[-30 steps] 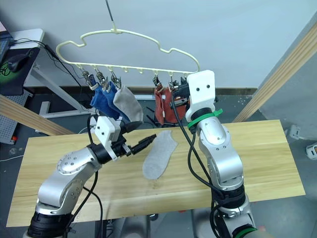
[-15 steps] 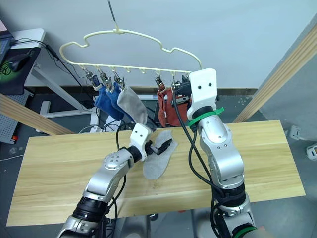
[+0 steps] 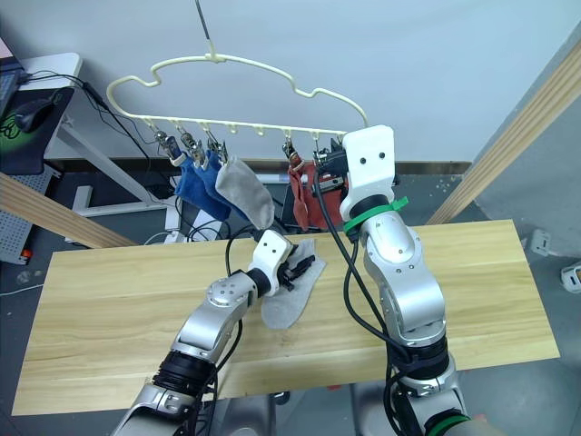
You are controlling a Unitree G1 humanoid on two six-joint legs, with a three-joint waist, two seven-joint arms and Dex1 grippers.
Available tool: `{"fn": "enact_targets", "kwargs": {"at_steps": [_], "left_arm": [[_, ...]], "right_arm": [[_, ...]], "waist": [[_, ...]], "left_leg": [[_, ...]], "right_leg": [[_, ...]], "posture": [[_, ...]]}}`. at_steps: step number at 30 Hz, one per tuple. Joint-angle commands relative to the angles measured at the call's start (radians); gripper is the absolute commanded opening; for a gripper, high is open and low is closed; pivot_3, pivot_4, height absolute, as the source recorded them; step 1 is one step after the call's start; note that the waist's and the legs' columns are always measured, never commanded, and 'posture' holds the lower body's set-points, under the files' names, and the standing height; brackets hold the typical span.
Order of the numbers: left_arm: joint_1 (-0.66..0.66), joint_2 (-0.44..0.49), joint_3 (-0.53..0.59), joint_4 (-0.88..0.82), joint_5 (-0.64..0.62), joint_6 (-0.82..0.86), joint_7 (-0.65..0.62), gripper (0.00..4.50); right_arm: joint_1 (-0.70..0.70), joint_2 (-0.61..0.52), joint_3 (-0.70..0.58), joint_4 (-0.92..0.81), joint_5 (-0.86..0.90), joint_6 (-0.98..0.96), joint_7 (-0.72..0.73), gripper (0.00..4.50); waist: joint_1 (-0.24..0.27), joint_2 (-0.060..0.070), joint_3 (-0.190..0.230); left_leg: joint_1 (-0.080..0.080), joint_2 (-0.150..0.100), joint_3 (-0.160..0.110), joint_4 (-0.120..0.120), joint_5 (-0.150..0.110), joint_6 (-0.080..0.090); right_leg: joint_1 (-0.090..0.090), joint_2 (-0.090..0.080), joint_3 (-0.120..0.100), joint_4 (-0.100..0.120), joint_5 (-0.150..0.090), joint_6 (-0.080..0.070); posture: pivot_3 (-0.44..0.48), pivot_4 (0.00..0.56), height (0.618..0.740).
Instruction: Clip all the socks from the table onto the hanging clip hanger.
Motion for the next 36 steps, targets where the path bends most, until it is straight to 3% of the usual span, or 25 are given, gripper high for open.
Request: {"fn": "enact_targets", "kwargs": {"at_steps": [1,6,16,22,27,36], "left_arm": [[0.024,-0.012,-0.021,-0.032,0.01,0.016,-0.002,1.12],[0.038,-0.013,-0.02,-0.048,0.009,0.028,-0.008,0.02],[0.061,-0.066,-0.02,-0.179,-0.048,-0.102,-0.05,0.01],[0.029,-0.153,-0.034,-0.257,-0.065,-0.225,-0.032,0.01],[-0.017,-0.208,-0.01,-0.24,-0.053,-0.292,0.026,0.01],[-0.032,-0.216,0.005,-0.214,-0.056,-0.344,0.055,0.01]], "right_arm": [[-0.003,0.009,0.004,-0.041,-0.004,-0.015,-0.005,0.0],[-0.004,0.009,0.003,-0.04,-0.004,-0.015,-0.005,0.0],[-0.011,0.011,-0.001,-0.043,-0.002,-0.012,-0.005,0.0],[-0.018,0.021,-0.005,-0.067,0.002,0.012,-0.01,0.0],[-0.019,0.026,-0.005,-0.088,0.007,0.037,-0.011,0.0],[-0.008,0.026,-0.001,-0.102,0.009,0.056,-0.009,0.0]], "waist": [[0.0,0.0,0.0],[0.0,0.0,0.0],[-0.001,0.0,0.0],[-0.001,0.0,0.0],[-0.004,0.0,0.0],[-0.005,0.0,0.0]], "left_leg": [[0.0,0.0,0.0,0.0,0.0,0.0],[0.0,0.0,0.0,0.0,0.0,0.0],[0.0,0.001,0.0,0.0,0.0,0.0],[0.0,0.0,0.0,0.0,0.0,0.0],[0.0,-0.001,0.0,0.0,0.0,0.0],[-0.001,-0.001,0.0,-0.001,0.0,0.0]], "right_leg": [[0.0,0.0,0.0,0.0,0.0,0.0],[0.0,0.0,0.0,0.0,0.0,0.0],[0.0,0.0,0.0,-0.001,0.0,0.0],[0.001,-0.001,0.001,-0.001,0.0,0.0],[0.001,0.0,0.001,-0.002,0.0,0.0],[0.001,0.0,0.001,-0.003,0.0,0.0]], "posture": [[-0.211,0.407,0.74],[-0.211,0.407,0.74],[-0.216,0.402,0.74],[-0.219,0.398,0.74],[-0.224,0.393,0.74],[-0.224,0.392,0.74]]}}
